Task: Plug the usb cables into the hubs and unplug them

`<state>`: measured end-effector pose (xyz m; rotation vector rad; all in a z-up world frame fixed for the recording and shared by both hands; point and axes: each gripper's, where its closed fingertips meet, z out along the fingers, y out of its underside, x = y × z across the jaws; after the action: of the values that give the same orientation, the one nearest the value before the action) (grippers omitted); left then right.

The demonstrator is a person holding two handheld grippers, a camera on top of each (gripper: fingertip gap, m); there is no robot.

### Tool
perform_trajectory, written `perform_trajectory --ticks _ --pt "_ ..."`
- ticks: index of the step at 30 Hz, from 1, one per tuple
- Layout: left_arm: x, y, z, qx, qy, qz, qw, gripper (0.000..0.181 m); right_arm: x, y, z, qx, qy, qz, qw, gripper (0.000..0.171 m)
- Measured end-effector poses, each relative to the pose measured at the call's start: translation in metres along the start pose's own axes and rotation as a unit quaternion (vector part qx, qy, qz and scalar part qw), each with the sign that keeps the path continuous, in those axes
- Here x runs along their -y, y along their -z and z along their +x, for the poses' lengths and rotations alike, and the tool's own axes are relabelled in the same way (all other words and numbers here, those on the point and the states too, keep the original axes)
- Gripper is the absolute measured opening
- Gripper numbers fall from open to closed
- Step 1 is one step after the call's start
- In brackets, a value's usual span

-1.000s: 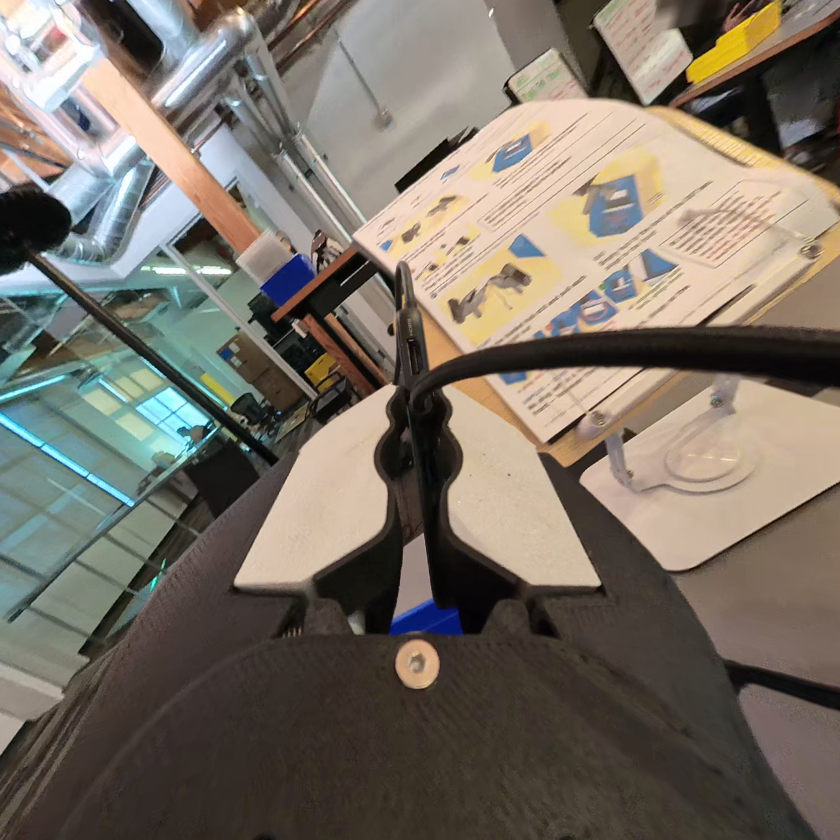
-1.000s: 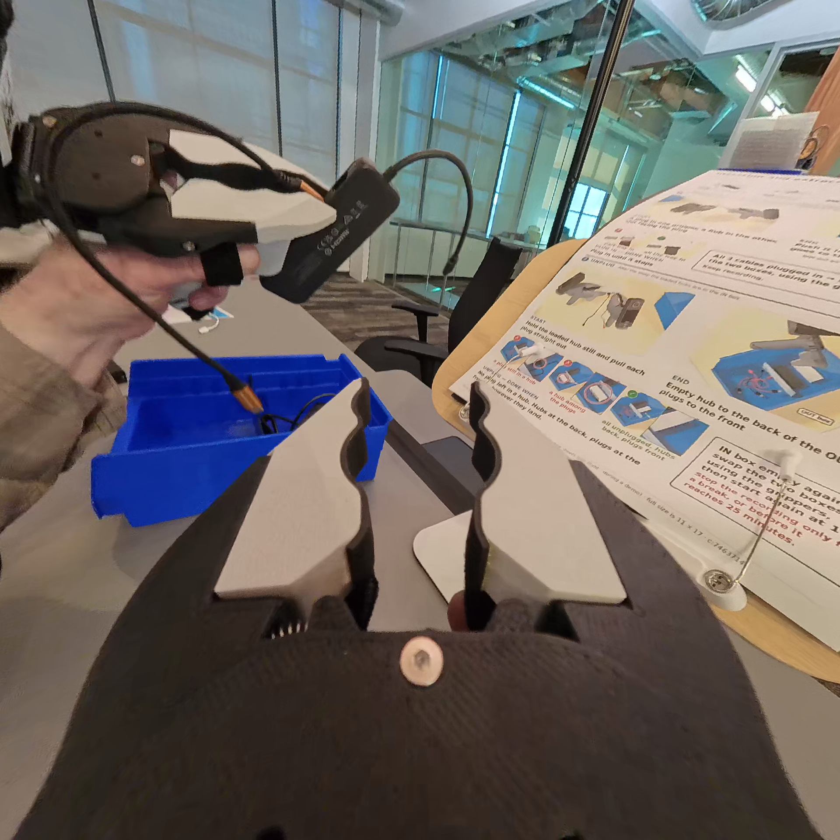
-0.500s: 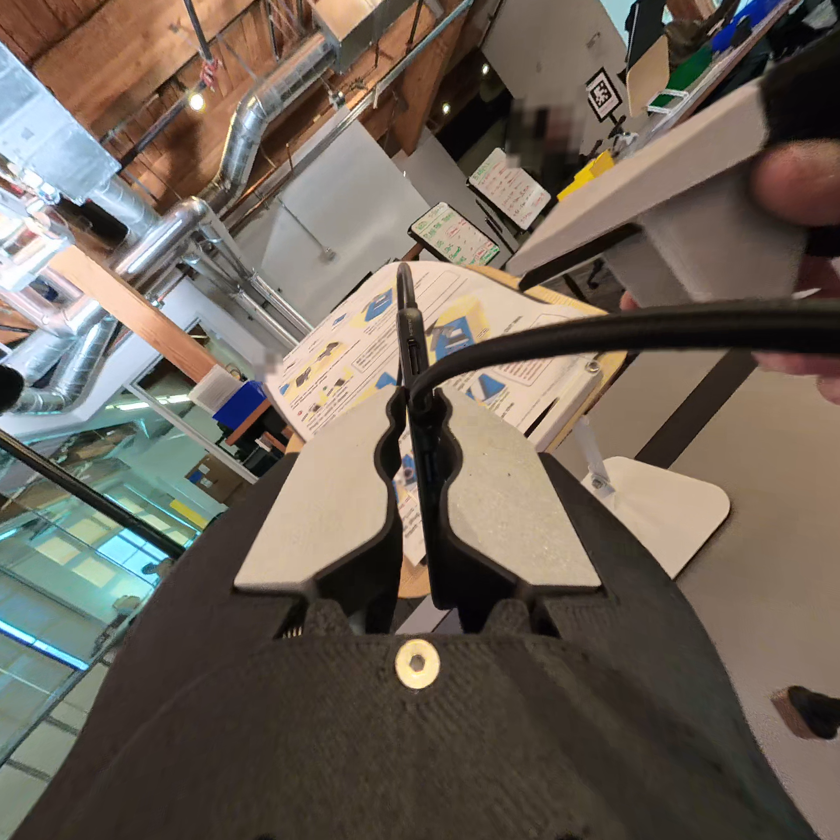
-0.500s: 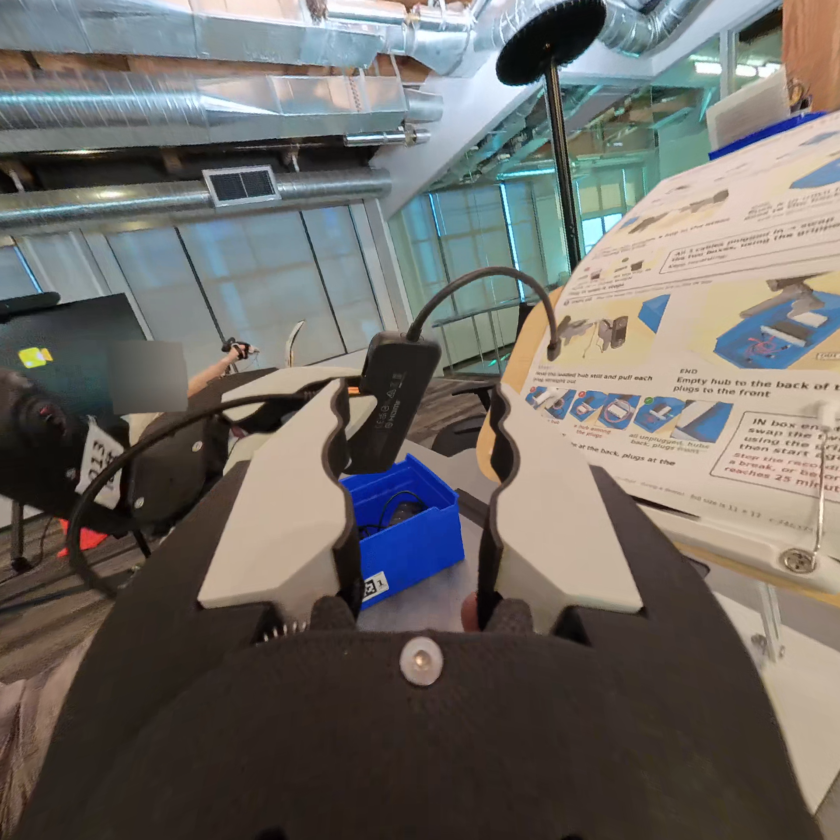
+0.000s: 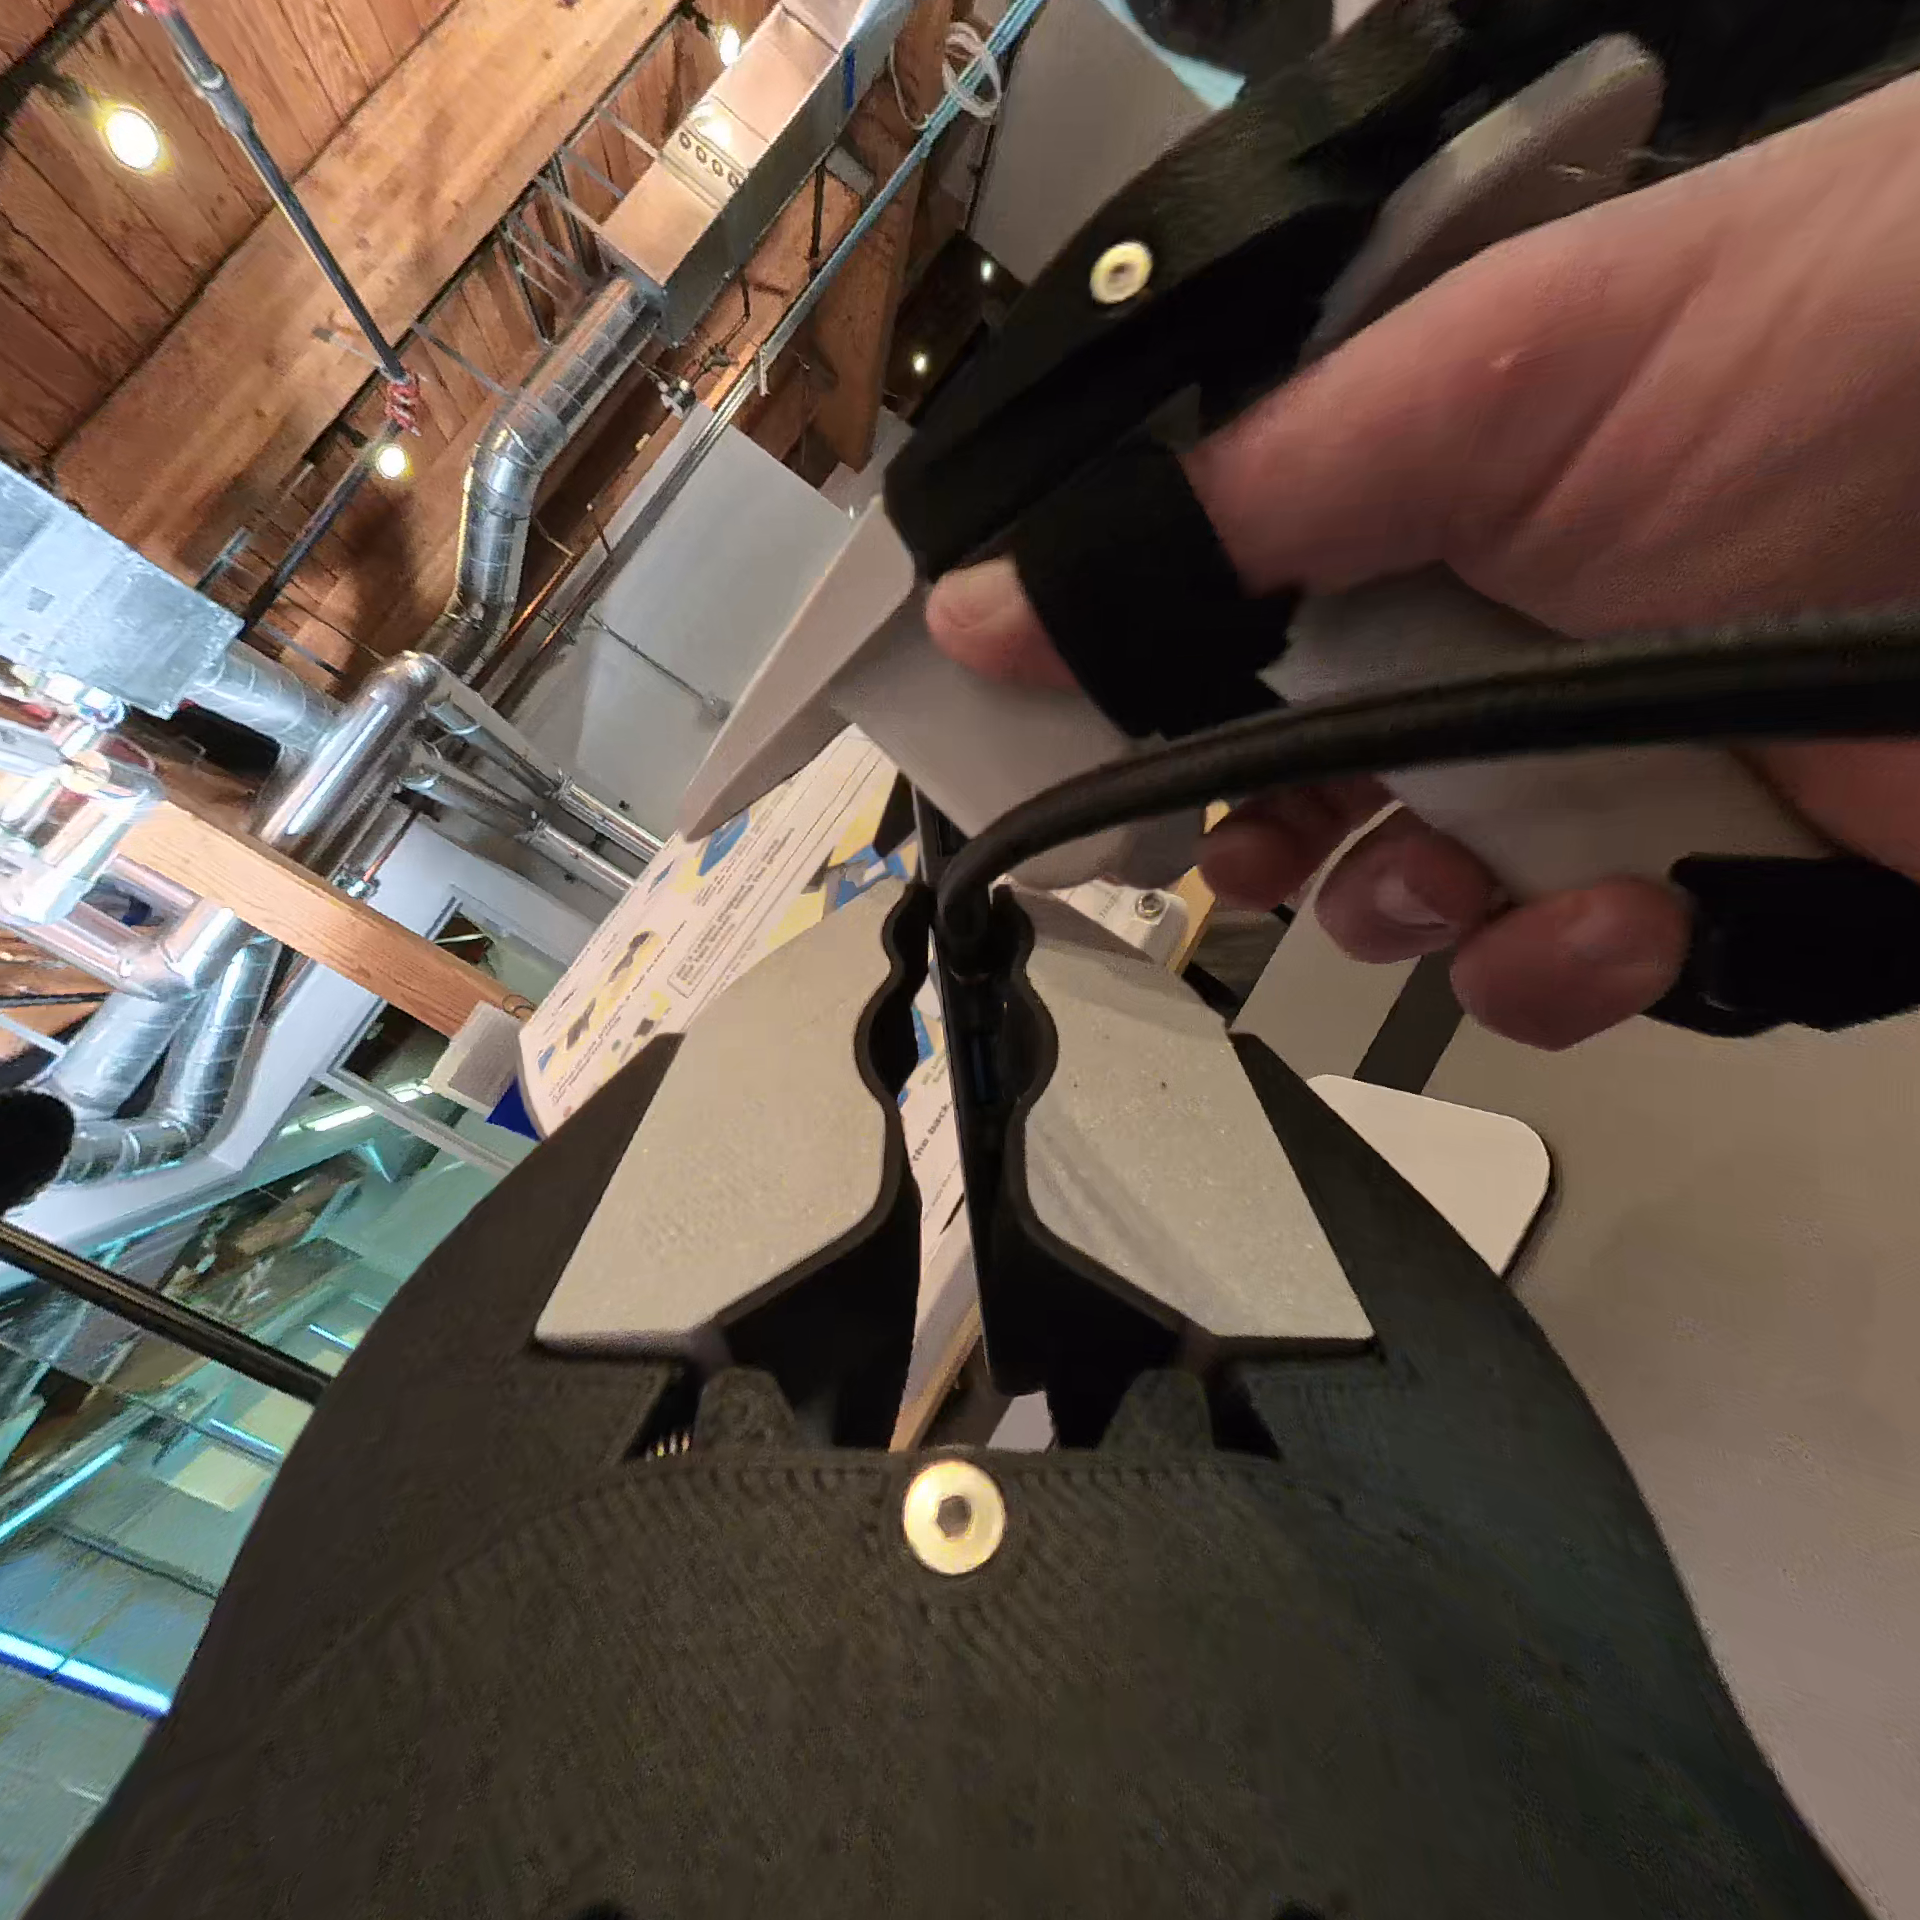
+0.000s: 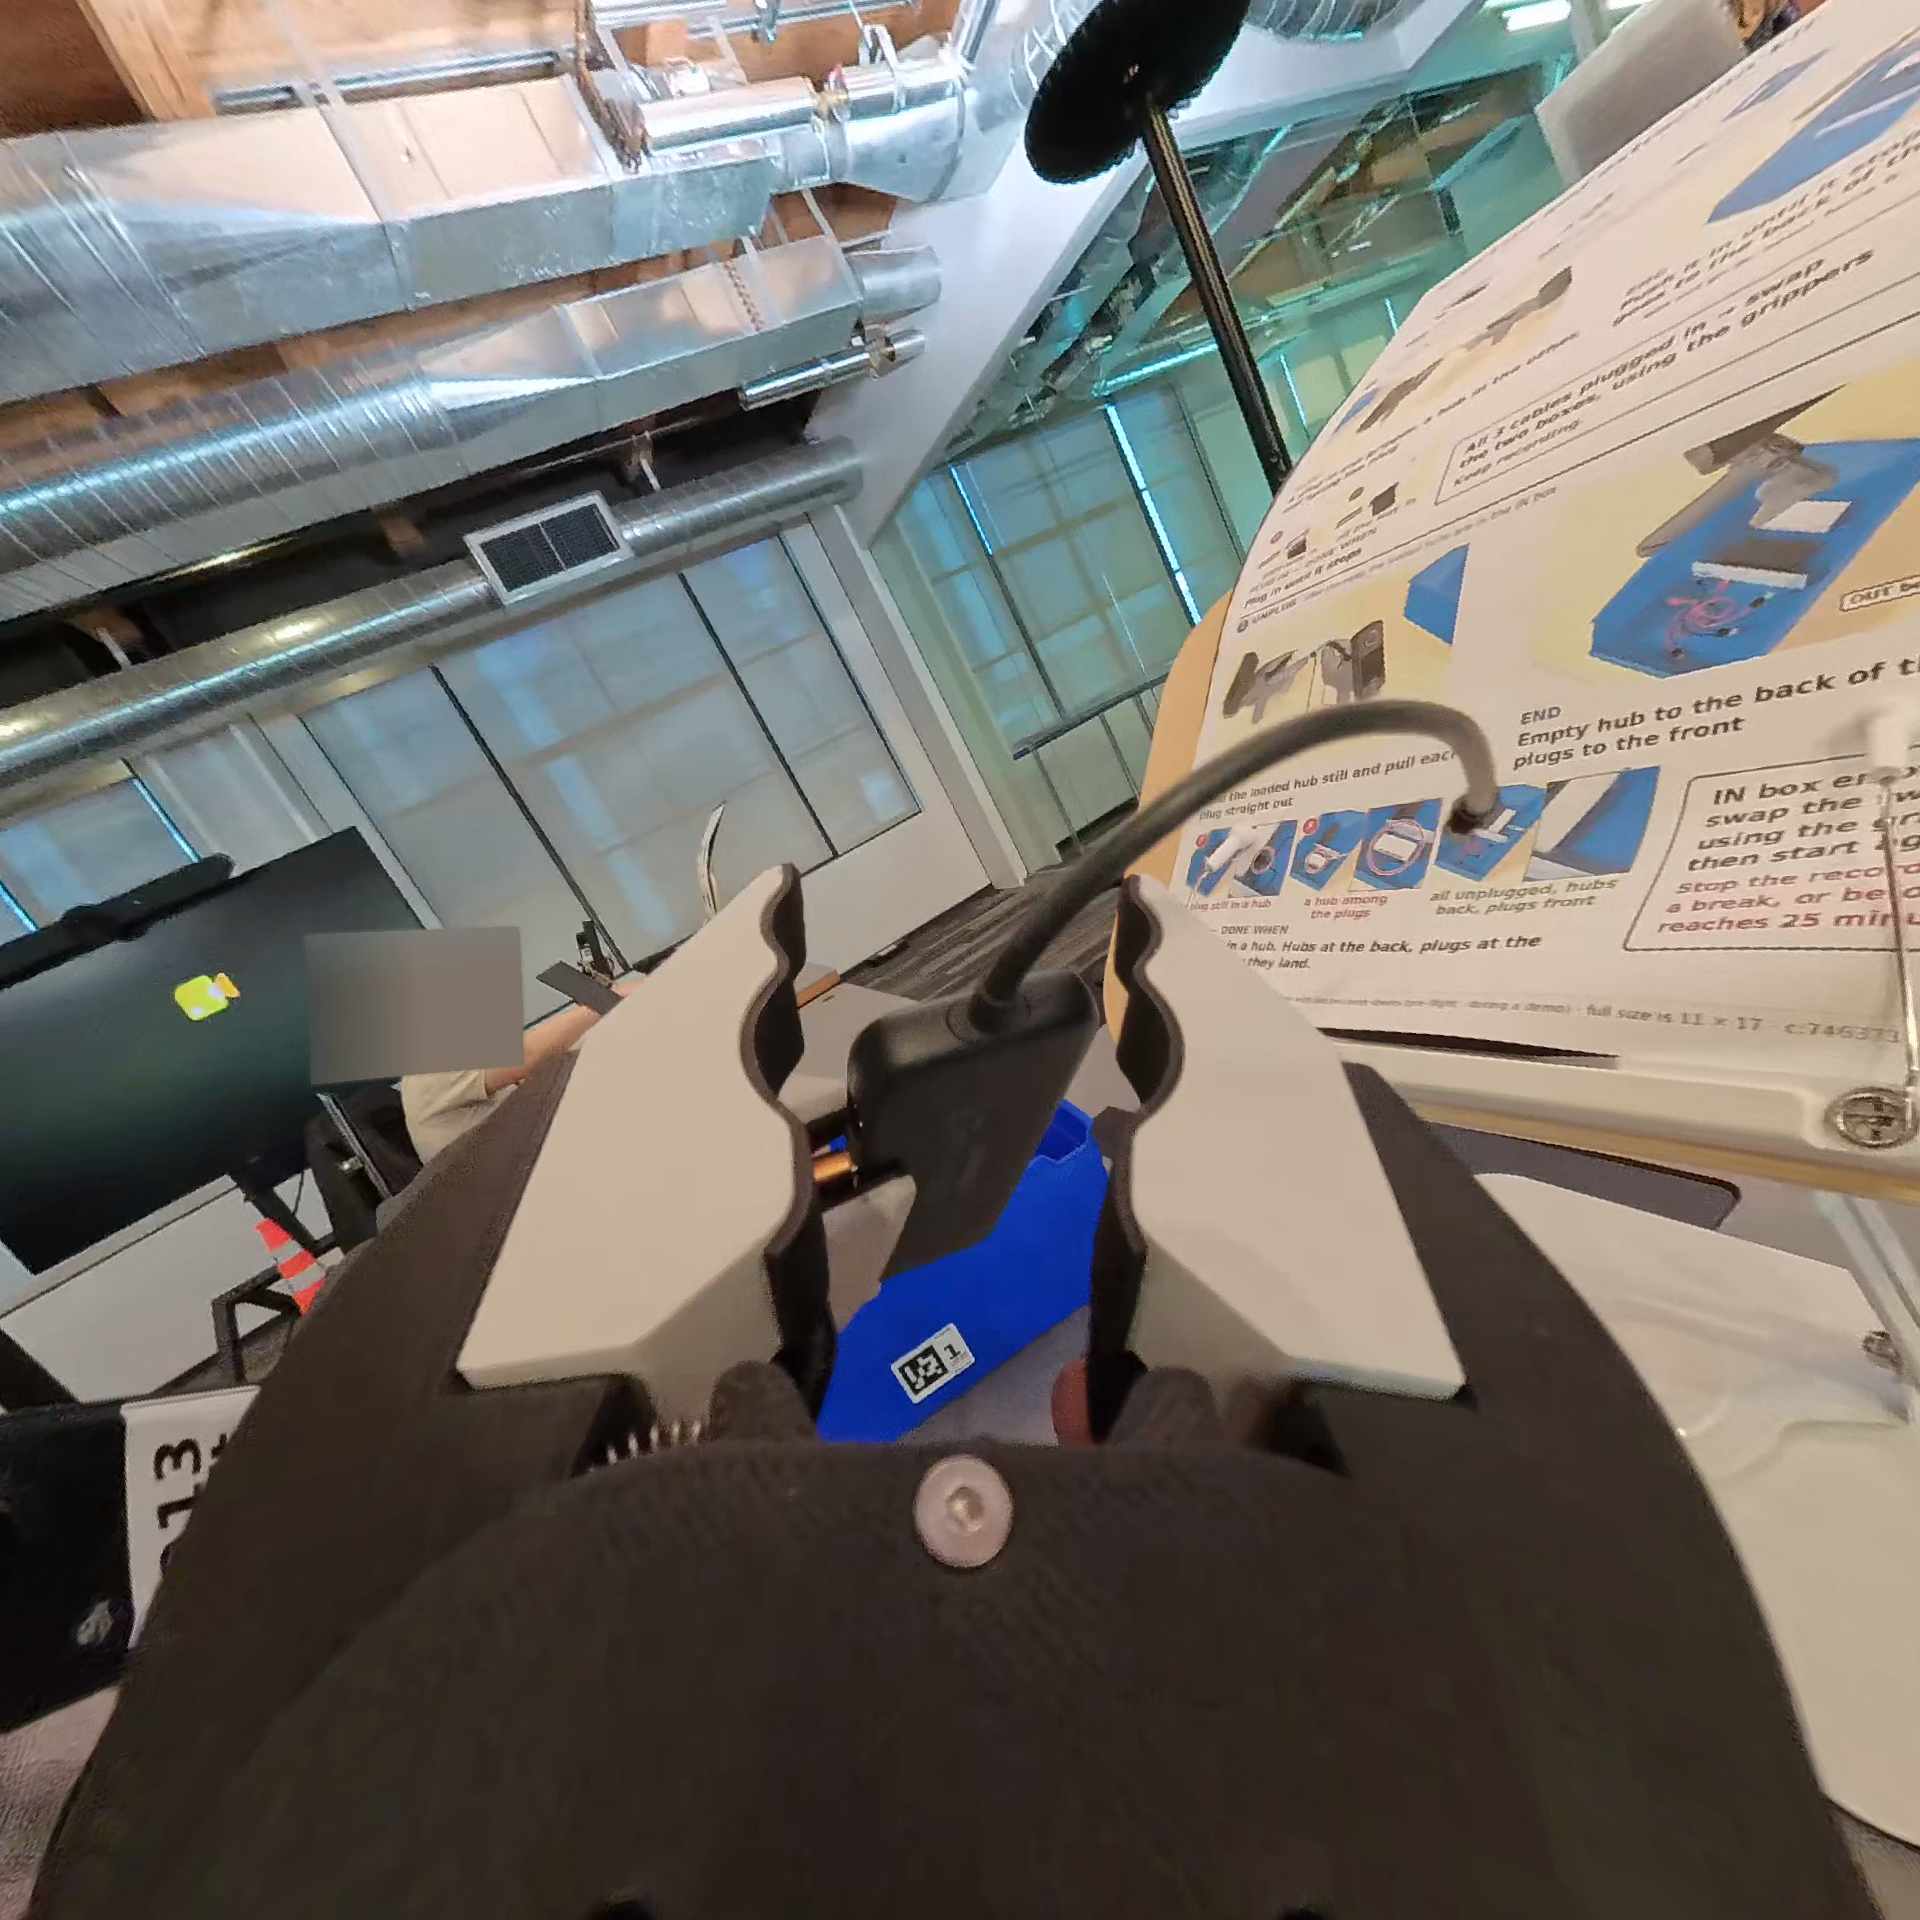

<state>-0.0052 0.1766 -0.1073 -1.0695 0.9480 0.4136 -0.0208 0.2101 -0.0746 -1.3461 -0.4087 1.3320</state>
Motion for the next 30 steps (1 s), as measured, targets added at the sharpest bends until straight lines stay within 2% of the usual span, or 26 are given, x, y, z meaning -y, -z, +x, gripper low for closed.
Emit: perform_trajectory --ticks 2,3,5,11,14,17,24,30 --pt "-0.001 -0.001 0.005 -0.003 -0.007 -0.004 1.0 0.012 0.0 0.002 0.005 -0.011 0.001 0.0 1.0 0.052" --pt "-0.002 -0.003 0.008 -0.005 -0.013 -0.008 1.0 0.012 0.001 0.003 0.007 -0.018 0.004 0.0 1.0 0.039" --pt "-0.001 -0.003 0.011 0.001 -0.027 -0.005 1.0 0.012 0.002 0.005 0.01 -0.026 0.009 0.005 1.0 0.025" --pt "-0.002 -0.005 0.015 0.005 -0.031 -0.008 0.999 0.012 0.003 0.007 0.012 -0.025 0.002 0.012 1.0 0.02" --pt "-0.002 -0.005 0.013 0.011 -0.02 -0.003 1.0 0.012 0.007 0.009 0.006 0.003 -0.009 0.021 1.0 0.014" --pt "-0.006 -0.005 0.009 0.013 -0.011 -0.004 1.0 0.012 0.011 0.01 -0.003 0.037 -0.018 0.032 0.999 0.0" --pt "-0.001 -0.001 0.001 0.032 0.007 0.012 0.999 0.012 0.015 0.013 0.0 0.028 -0.002 0.028 0.999 0.004" --pt "-0.001 0.001 -0.008 0.042 0.02 0.018 0.999 0.012 0.016 0.016 0.004 0.003 0.041 -0.005 0.999 0.033"
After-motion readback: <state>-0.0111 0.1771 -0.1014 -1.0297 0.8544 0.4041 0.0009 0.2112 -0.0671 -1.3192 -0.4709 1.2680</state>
